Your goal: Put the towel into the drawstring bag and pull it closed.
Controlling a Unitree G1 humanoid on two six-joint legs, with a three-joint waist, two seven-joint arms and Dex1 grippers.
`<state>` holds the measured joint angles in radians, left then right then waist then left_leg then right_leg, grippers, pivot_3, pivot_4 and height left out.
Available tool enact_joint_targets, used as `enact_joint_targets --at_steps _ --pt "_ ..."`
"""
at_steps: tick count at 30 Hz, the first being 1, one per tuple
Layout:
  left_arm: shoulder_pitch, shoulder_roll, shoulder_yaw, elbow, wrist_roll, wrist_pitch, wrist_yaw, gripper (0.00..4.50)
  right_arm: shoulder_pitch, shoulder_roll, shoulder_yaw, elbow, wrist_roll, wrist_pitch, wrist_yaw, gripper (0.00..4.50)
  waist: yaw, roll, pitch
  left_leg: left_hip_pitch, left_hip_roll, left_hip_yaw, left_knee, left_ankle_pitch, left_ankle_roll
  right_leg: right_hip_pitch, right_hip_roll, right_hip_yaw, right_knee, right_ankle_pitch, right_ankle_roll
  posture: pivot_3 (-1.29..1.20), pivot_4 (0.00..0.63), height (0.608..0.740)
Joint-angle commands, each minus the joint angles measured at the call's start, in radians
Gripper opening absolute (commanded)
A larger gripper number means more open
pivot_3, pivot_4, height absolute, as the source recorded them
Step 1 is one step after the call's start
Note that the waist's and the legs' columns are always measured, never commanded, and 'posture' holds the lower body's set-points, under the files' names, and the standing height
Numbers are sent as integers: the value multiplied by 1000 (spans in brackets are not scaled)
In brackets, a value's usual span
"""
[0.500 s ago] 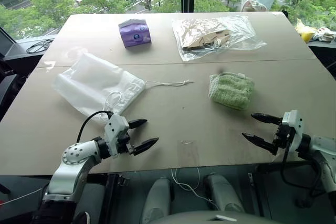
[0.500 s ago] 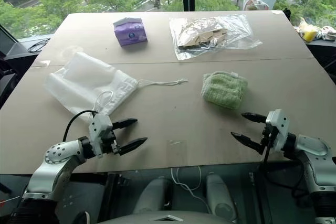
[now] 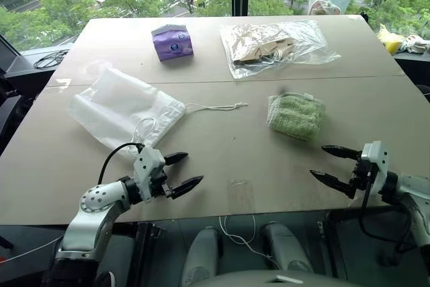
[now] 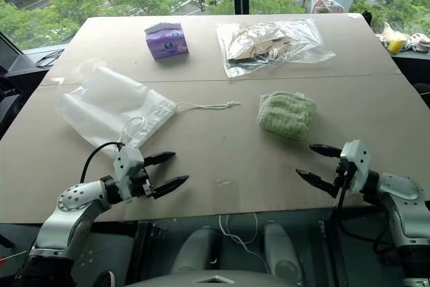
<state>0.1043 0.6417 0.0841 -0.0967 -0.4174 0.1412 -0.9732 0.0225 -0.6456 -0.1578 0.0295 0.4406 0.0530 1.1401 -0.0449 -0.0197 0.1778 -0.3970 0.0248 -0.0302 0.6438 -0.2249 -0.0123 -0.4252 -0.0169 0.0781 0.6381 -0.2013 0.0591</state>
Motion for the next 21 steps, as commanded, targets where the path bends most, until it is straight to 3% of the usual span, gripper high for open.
enact_joint_targets --at_steps 1,13,21 --pt "29 5 13 19 6 20 4 4500 -9 -1 -18 -11 13 -16 1 4446 0 0 0 0 0 0 0 0 0 0 0 0 0 0 0 0 150 740" --pt "10 -24 25 -7 -27 37 28 4500 3 11 -15 -29 14 -18 -13 4446 0 0 0 0 0 0 0 0 0 0 0 0 0 0 0 0 150 740" --pt "34 -163 61 -87 -39 58 209 4500 21 56 21 -134 23 3 -46 4446 3 0 0 0 0 0 1 0 0 0 0 0 0 0 0 0 150 740"
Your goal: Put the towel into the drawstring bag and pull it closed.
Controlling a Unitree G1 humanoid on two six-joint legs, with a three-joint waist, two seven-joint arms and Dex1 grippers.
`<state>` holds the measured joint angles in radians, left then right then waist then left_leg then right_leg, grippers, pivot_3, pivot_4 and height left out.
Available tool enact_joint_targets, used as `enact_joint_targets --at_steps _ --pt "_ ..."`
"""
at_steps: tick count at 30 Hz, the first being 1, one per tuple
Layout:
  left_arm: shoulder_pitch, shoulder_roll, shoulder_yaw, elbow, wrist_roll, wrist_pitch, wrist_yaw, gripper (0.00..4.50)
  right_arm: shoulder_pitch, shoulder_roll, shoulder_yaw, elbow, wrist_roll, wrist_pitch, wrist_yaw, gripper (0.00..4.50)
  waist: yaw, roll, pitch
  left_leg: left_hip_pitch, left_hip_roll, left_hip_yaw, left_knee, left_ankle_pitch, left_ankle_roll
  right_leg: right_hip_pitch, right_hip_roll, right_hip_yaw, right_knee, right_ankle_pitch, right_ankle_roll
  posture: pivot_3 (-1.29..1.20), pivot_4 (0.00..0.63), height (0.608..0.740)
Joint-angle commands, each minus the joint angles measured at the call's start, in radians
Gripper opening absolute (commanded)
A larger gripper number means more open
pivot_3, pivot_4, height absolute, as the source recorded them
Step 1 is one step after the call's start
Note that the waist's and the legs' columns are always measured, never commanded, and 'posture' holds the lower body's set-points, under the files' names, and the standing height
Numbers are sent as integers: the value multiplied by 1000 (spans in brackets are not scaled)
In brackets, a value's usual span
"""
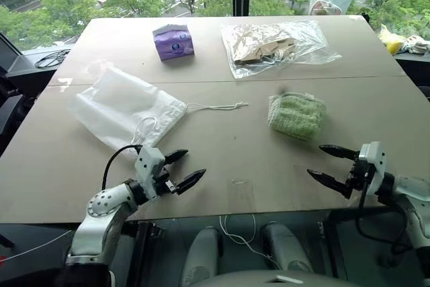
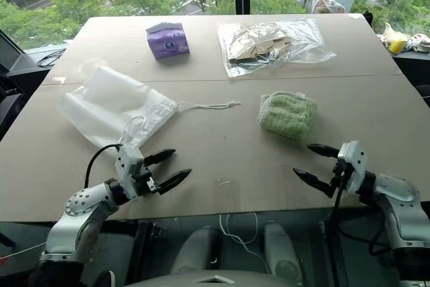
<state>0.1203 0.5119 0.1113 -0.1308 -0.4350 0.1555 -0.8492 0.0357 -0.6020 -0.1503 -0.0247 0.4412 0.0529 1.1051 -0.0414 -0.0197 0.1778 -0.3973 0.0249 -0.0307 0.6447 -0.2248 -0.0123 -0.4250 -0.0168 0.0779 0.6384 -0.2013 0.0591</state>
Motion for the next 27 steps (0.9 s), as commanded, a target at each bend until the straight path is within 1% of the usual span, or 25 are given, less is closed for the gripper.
enact_joint_targets --at_steps 1,5,7,12,18,27 --pt "23 -42 40 -66 -29 57 100 4500 11 16 18 -90 24 8 -13 4446 0 0 0 0 0 0 0 0 0 0 0 0 0 0 0 0 150 740" --pt "94 -109 12 -181 62 -9 213 4500 29 39 70 -208 45 65 -39 4446 -2 0 0 -1 0 0 1 0 0 0 0 0 0 0 0 0 150 740" --pt "103 -133 6 -213 89 -21 259 4500 20 44 85 -248 59 95 -54 4446 0 -1 0 -1 0 0 1 0 0 0 0 0 0 0 0 0 150 740" --pt "41 -183 21 -230 183 -58 397 4500 -67 63 128 -346 107 184 -104 4446 1 -2 1 -2 0 -1 3 0 0 0 0 0 0 0 0 0 150 740" --pt "-32 -173 40 -178 274 -76 491 4500 -134 71 147 -382 119 223 -137 4446 1 -3 1 -3 -1 -1 2 0 0 0 0 -1 0 0 0 0 150 740" --pt "-49 -127 85 -103 381 -67 573 4500 -122 72 143 -385 110 215 -156 4446 1 -3 1 -3 -1 -2 -1 0 0 -1 0 -1 0 0 0 0 150 740"
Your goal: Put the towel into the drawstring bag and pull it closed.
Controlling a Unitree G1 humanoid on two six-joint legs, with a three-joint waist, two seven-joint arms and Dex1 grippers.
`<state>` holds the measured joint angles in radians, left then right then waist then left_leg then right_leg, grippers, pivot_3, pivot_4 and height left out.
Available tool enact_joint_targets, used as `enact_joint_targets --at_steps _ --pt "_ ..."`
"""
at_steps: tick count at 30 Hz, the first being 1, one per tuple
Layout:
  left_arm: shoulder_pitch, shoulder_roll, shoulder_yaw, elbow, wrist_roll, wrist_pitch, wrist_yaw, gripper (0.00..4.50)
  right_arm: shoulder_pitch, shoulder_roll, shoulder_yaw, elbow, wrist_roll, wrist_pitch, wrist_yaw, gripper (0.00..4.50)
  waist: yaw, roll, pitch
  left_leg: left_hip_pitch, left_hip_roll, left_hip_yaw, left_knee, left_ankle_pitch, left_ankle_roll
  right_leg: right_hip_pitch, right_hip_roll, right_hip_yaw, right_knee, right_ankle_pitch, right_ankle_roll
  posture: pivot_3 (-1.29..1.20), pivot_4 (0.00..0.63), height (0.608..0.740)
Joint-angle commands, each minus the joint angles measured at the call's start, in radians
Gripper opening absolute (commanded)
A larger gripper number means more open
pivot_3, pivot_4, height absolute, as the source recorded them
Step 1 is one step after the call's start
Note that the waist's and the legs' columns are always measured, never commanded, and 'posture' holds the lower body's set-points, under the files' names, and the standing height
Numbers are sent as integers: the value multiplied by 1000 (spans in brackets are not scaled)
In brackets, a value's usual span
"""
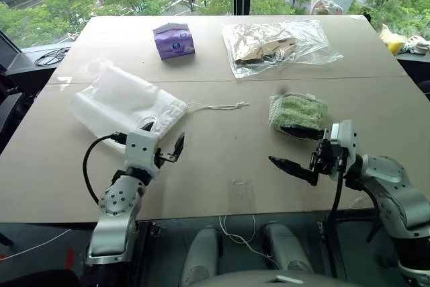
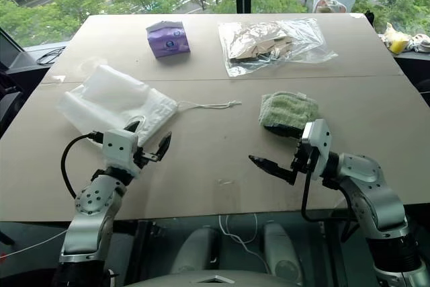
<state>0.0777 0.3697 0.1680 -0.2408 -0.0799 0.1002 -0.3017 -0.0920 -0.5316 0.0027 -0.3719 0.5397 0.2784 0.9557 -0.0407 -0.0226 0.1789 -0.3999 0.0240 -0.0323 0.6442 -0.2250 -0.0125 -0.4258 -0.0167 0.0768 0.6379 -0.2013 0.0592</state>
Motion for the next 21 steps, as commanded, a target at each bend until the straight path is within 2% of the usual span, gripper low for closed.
enact_joint_targets --at_steps 1,10,13,15,16,17,18,21 --pt "-10 17 31 12 27 -9 30 4500 7 0 -12 -38 11 -11 -8 4446 0 0 0 0 0 0 0 0 0 0 0 0 0 0 0 0 150 740" --pt "-62 45 61 100 29 34 44 4500 25 -2 -21 -44 13 -16 -24 4446 0 0 0 0 0 0 0 0 0 0 0 0 0 0 0 0 150 740" --pt "-72 51 58 112 32 47 50 3841 27 -3 -23 -44 13 -19 -27 4500 0 0 0 0 0 0 0 0 0 0 0 0 0 0 0 0 150 740" --pt "-74 50 53 111 33 59 53 3075 29 -4 -26 -44 14 -20 -28 4500 0 0 0 0 0 0 0 0 0 0 0 0 0 0 0 0 150 740" --pt "-75 48 51 110 33 64 53 2526 29 -4 -27 -43 13 -21 -29 4500 0 0 0 0 0 0 0 0 0 0 0 0 0 0 0 0 150 740" --pt "-76 47 48 110 35 68 54 2317 29 -4 -28 -42 13 -22 -30 4500 0 0 0 0 0 0 0 0 0 0 0 0 0 0 0 0 150 740" --pt "-76 47 46 109 36 70 55 1741 29 -4 -28 -41 12 -22 -30 4500 0 0 0 0 0 0 0 0 0 0 0 0 0 0 0 0 150 740" --pt "-76 43 43 105 41 73 60 558 29 -5 -31 -38 11 -25 -31 4500 0 -1 0 0 0 0 0 0 0 0 0 0 0 0 0 0 150 740"
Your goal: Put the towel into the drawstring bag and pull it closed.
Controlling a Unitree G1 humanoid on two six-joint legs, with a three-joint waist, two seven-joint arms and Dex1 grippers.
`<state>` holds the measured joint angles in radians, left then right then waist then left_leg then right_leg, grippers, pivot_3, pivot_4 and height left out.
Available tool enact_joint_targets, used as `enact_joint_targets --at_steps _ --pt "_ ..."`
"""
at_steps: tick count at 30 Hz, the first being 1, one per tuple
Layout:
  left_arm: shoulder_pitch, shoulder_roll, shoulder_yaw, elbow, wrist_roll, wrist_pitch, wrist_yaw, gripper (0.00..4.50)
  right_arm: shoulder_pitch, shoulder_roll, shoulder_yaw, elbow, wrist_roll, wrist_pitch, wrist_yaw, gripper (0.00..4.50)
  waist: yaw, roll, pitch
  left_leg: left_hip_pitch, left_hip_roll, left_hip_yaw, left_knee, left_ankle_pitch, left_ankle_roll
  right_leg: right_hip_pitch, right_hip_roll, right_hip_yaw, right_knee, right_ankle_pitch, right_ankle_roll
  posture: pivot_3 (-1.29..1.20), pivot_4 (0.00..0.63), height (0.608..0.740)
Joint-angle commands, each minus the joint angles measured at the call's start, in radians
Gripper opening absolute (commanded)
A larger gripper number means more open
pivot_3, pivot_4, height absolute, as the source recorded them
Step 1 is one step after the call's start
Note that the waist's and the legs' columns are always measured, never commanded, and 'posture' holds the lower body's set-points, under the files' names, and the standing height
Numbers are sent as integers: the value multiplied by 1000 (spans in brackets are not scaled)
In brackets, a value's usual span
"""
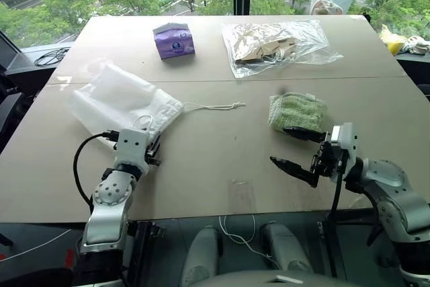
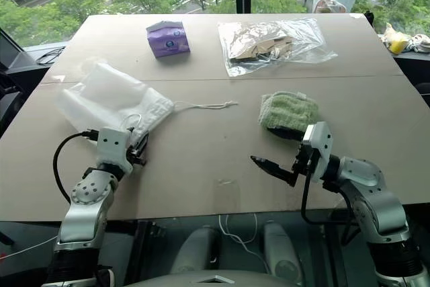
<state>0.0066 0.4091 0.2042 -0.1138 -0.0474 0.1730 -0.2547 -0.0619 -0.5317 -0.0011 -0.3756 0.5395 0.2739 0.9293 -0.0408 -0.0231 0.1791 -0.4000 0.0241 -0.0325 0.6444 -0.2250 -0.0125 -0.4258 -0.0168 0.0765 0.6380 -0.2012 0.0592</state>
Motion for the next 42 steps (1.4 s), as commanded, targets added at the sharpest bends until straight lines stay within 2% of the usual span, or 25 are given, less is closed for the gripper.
enact_joint_targets --at_steps 1,8,15,19,22,25,28,33,40,42 --pt "-6 2 8 -21 10 -1 15 99 -2 -5 -28 -32 10 -21 -5 4500 0 0 0 0 0 0 0 0 0 0 0 0 0 0 0 0 150 740" --pt "-25 3 25 -17 20 -70 39 36 -5 -2 -29 -17 5 -30 -3 4500 0 0 0 0 0 0 0 0 0 0 0 0 0 0 0 0 150 740" --pt "-144 96 30 -62 114 -133 71 36 -19 1 -29 -1 -6 -41 -10 4500 2 -1 1 0 0 0 0 0 0 0 0 -1 0 0 0 0 150 740" --pt "-192 133 15 -75 147 -123 58 36 -35 -3 -37 23 -39 -69 -21 4500 2 -1 1 0 0 0 0 0 0 0 0 -1 0 0 0 0 150 740" --pt "-168 107 4 -56 139 -85 57 36 -47 -2 -36 33 -36 -68 -22 4500 -2 -1 0 0 0 0 -1 0 0 0 0 0 0 0 0 0 150 740" --pt "-190 126 15 -85 162 -100 66 36 -53 0 -38 32 -41 -68 -30 4500 0 -3 1 0 0 -1 -1 0 0 0 0 0 0 0 0 0 150 740" --pt "-225 149 -4 -72 181 -104 51 36 -82 27 -43 46 -80 -20 -143 4500 1 -3 2 0 0 -1 -1 0 0 0 0 -1 1 0 0 0 150 740" --pt "-249 142 -18 -45 181 -115 52 36 -132 -23 -39 51 -139 183 -283 4500 2 -3 2 0 -1 -1 1 0 0 1 -1 -1 1 0 0 0 150 740" --pt "-302 116 -21 -45 166 -101 53 36 -228 -17 2 145 -301 170 -401 4500 1 -3 2 0 -1 -1 0 0 0 1 0 -1 1 0 0 0 150 740" --pt "-316 114 -24 -40 163 -97 46 36 -279 34 -10 201 -322 186 -474 4500 -1 -3 2 0 -1 -1 0 0 0 1 0 -1 1 0 0 0 150 740"
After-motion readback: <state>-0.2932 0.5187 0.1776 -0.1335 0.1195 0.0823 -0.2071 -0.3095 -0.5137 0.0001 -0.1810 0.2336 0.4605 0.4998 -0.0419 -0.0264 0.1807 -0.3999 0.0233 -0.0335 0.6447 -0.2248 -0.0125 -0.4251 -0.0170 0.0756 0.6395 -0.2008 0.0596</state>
